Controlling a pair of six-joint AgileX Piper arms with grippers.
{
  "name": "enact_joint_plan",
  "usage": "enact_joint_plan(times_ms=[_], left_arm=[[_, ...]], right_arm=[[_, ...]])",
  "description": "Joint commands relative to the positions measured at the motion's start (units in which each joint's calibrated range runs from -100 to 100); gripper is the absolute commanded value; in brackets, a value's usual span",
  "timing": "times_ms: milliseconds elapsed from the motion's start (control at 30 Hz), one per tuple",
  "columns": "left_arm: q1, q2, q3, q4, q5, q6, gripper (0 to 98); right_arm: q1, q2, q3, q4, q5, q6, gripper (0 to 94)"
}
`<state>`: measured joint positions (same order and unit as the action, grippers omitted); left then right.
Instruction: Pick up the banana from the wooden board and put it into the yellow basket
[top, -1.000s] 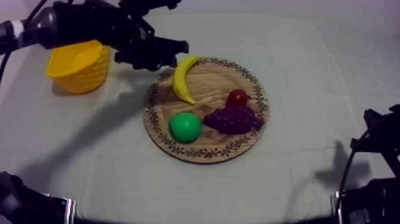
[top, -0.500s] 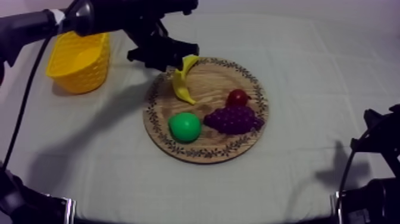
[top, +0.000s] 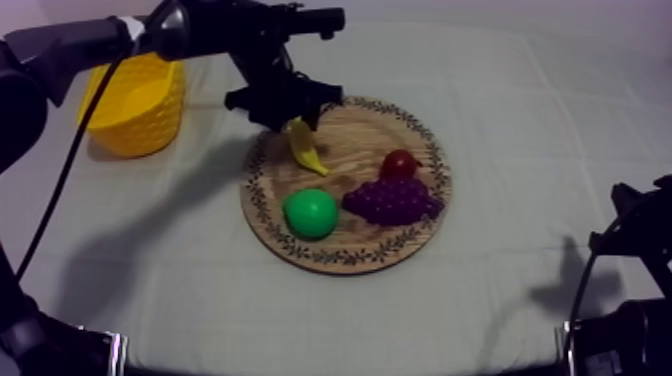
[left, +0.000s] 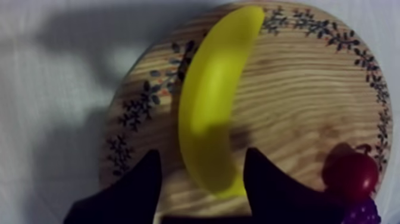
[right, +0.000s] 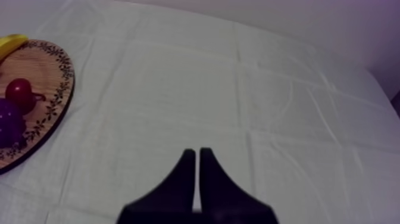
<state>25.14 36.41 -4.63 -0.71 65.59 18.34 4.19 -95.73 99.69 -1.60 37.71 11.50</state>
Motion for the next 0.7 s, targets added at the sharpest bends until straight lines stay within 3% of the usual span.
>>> enact_joint_plan(times_ms=[0,400,667], left_arm=[[-0.4,0.8,-0.4,0.23,0.5,-0.1,55.6],[-0.8,6.9,-8.4,1.23,3.7,-2.4,50.3],[-0.7,10.1,-13.3,0.69,5.5,-4.1,35.9]], right_arm=[[0.0,0.0,0.0,0.0,0.0,0.0,0.3],[0.0,0.0,0.0,0.0,0.0,0.0,0.3],[0.0,0.0,0.0,0.0,0.0,0.0,0.3]])
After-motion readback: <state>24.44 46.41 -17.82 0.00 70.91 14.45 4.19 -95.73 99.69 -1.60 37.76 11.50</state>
